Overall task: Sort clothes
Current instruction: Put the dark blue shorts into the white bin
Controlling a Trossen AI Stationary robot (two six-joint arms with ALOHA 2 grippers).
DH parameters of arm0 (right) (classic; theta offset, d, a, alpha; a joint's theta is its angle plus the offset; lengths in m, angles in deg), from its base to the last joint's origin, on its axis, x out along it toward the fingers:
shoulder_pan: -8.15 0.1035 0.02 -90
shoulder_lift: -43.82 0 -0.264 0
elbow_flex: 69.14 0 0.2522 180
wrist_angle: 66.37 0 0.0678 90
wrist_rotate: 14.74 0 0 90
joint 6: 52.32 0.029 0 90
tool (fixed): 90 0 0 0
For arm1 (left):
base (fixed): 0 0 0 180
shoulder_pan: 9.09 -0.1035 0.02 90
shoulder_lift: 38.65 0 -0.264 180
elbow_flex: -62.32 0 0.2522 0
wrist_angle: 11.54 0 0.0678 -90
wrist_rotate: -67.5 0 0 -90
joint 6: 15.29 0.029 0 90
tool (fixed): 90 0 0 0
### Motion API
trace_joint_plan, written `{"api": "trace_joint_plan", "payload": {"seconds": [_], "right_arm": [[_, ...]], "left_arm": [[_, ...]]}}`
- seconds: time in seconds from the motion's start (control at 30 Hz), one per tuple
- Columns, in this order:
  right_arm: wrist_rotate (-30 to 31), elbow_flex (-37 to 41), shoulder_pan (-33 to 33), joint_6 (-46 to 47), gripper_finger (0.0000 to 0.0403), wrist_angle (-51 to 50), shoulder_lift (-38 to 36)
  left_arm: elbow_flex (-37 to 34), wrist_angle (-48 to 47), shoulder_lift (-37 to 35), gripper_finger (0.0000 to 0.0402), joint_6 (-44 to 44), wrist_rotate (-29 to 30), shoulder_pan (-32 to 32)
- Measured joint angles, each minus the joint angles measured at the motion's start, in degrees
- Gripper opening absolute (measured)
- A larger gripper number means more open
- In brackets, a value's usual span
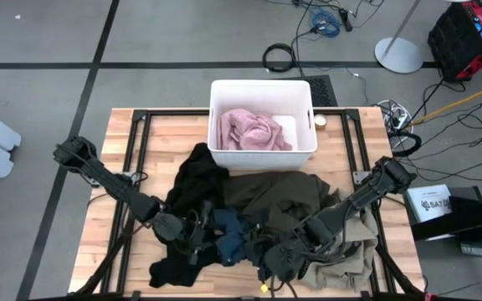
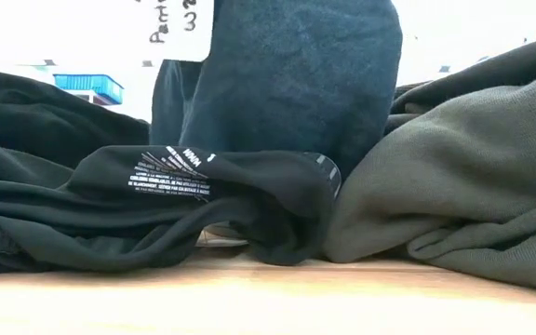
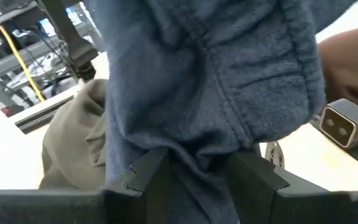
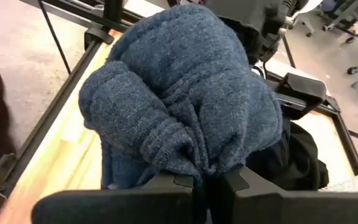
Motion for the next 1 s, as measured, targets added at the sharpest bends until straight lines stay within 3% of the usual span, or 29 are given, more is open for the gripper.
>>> {"api": "trace_joint_plan", "payload": {"seconds": [0.4, 0.9, 1.0], "right_arm": [[-3.88, 0.0, -0.93, 0.86, 0.0007, 2.38, 0.09], [-4.31, 0.0, -0.74, -2.16, 0.0007, 3.1, 0.11], [-6.75, 0.0, -0.79, -2.85, 0.0007, 3.8, 0.13]], "left_arm": [[0.0, 0.15, 0.02, 0.0157, -1.97, -5.29, 0.07], [0.0, 1.68, 0.04, 0.0157, -4.49, -5.86, 0.17], [0.0, 1.85, 0.04, 0.0157, -4.98, -5.86, 0.17]]}}
